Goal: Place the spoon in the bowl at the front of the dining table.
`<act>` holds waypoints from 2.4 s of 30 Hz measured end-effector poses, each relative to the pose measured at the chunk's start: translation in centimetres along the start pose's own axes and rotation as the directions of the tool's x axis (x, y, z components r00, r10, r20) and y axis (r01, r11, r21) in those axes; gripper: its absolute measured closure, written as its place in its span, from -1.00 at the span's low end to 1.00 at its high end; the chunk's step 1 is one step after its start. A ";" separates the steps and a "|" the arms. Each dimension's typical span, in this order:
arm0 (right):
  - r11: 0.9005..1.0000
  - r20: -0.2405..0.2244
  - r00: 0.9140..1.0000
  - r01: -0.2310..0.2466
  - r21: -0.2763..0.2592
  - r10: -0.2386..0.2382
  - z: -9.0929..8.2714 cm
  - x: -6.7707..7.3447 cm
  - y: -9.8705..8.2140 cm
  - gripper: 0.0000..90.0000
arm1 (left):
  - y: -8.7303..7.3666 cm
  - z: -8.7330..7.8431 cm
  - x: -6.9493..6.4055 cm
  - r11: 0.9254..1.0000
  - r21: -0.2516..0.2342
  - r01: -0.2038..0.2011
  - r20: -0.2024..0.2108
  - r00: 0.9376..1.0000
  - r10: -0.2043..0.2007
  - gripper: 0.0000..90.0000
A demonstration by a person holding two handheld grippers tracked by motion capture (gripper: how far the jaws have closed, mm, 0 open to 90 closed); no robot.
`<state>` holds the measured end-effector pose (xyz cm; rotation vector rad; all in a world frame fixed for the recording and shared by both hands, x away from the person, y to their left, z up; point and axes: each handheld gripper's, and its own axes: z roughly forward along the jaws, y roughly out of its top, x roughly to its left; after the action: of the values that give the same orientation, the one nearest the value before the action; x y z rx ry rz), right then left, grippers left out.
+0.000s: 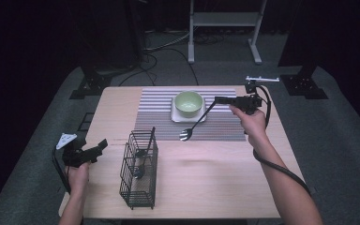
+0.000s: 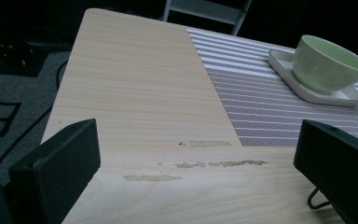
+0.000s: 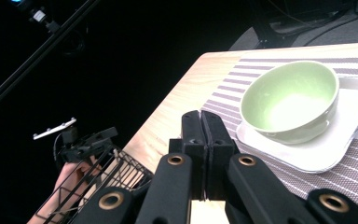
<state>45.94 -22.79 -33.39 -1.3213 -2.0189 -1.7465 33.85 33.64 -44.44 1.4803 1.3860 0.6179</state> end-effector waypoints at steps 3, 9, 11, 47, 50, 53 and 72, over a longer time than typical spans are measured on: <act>1.000 0.008 1.000 -0.010 -0.005 0.010 0.2 -0.4 0.2 0.98 | 0.0 0.0 0.0 1.000 0.000 0.003 0.000 1.000 -0.003 -1.00; 1.000 0.017 1.000 -0.018 -0.012 0.018 0.5 -0.9 0.3 0.98 | 0.0 0.0 0.0 1.000 0.001 0.003 0.002 1.000 -0.003 -1.00; 1.000 0.025 0.999 -0.020 -0.015 0.021 0.6 -1.1 0.5 0.98 | 0.0 0.0 0.0 1.000 0.000 0.003 0.003 1.000 -0.003 -1.00; 0.996 0.114 0.992 -0.041 -0.075 0.049 1.4 -2.7 3.3 0.98 | -0.1 0.0 0.1 1.000 0.002 0.012 0.008 1.000 -0.012 -1.00; 0.997 0.122 0.992 -0.034 -0.075 0.043 1.4 -2.5 3.6 0.98 | -0.1 0.0 0.1 1.000 -0.001 0.014 0.010 1.000 -0.014 -1.00; 0.996 0.129 0.991 -0.030 -0.079 0.040 1.5 -2.4 4.0 0.98 | -0.1 0.0 0.1 1.000 -0.002 0.014 0.011 1.000 -0.014 -1.00; 0.994 0.161 0.986 -0.031 -0.103 0.047 2.3 -2.7 5.5 0.98 | -0.1 0.0 0.2 1.000 -0.004 0.017 0.012 1.000 -0.017 -1.00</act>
<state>52.27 -22.57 -31.79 -1.5724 -1.9954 -1.7969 33.83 33.81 -44.54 1.4654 1.3864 0.6003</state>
